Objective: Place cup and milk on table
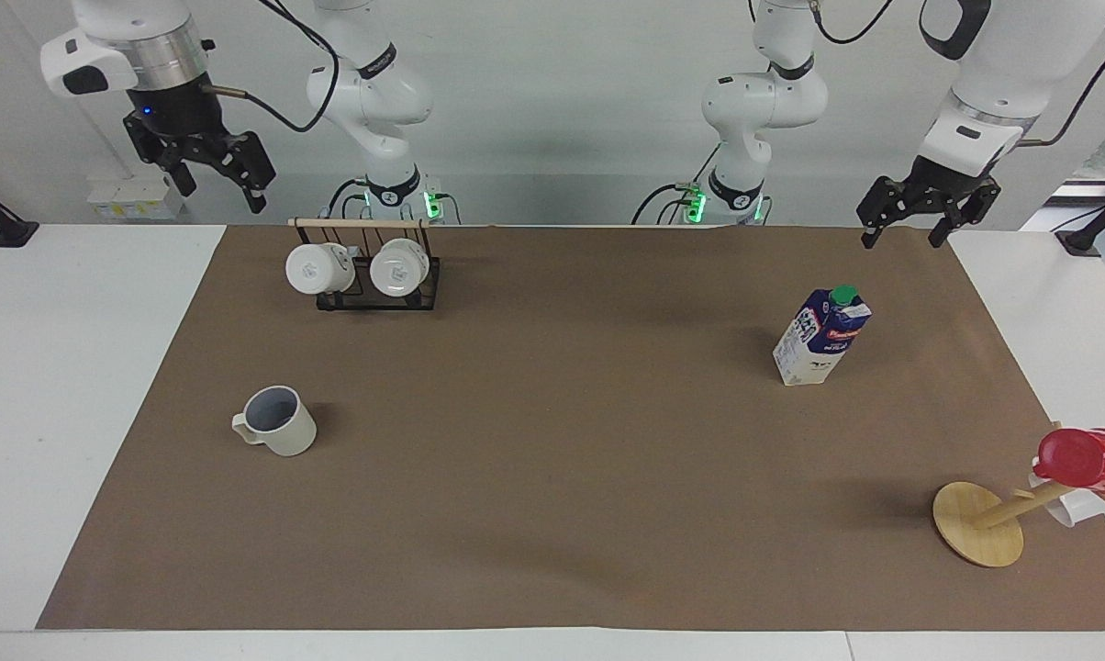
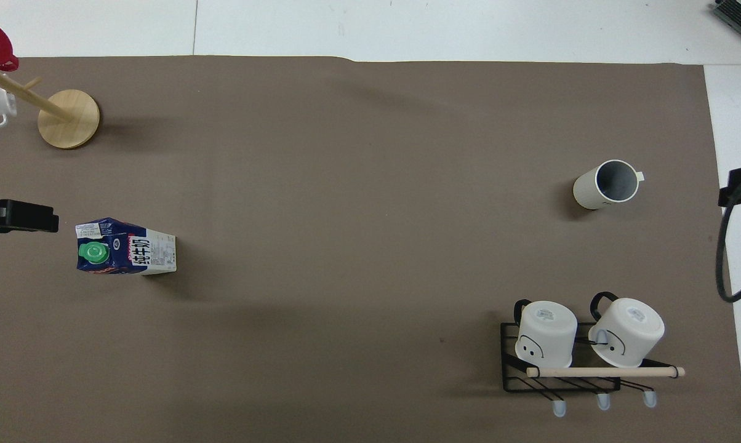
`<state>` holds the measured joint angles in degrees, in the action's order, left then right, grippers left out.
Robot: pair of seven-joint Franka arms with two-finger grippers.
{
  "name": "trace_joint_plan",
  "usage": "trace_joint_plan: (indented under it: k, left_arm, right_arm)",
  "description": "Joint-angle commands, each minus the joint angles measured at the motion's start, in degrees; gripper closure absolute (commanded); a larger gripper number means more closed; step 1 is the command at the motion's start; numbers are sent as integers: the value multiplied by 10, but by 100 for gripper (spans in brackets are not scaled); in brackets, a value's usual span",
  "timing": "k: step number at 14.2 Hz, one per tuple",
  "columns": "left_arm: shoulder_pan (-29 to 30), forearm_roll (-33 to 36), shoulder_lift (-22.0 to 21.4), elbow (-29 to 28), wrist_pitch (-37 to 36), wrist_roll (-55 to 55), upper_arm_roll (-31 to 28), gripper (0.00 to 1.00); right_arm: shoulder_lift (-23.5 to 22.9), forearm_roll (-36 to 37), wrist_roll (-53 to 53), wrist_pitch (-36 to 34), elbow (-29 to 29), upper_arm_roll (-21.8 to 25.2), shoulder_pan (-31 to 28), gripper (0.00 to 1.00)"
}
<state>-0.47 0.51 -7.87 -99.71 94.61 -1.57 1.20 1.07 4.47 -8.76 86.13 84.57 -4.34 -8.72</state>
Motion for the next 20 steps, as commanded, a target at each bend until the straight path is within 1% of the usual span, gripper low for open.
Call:
trace_joint_plan:
  k: [1,3,5,6,9,13,17,19,20]
  left_arm:
    - [5,9,-3,4,-8,-2,3,0]
    - [6,9,-3,4,-8,-2,3,0]
    - [5,9,-3,5,-8,-2,3,0]
    - [5,9,-3,5,-8,-2,3,0]
    - [5,9,-3,5,-8,-2,3,0]
    - [5,9,-4,5,-8,-2,3,0]
    - [1,7,-3,5,-8,-4,5,0]
    - [-4,6,-3,5,-8,-2,10,0]
    - [-4,5,-3,5,-7,-4,10,0]
  right_arm:
    - [17,-13,56,104,97,5,-31,0]
    - [4,-13,73,146,132,5,-34,0]
    - [-22,-13,74,224,176,6,-34,0]
    - [-39,-13,74,254,184,5,-34,0]
    - [-91,-13,74,316,191,4,-24,0]
    - [-133,-12,72,399,220,3,-10,0]
    - [-166,-12,66,435,222,3,8,0]
    - [-174,-12,66,446,228,3,9,13]
    - [-175,-12,69,451,233,3,9,17]
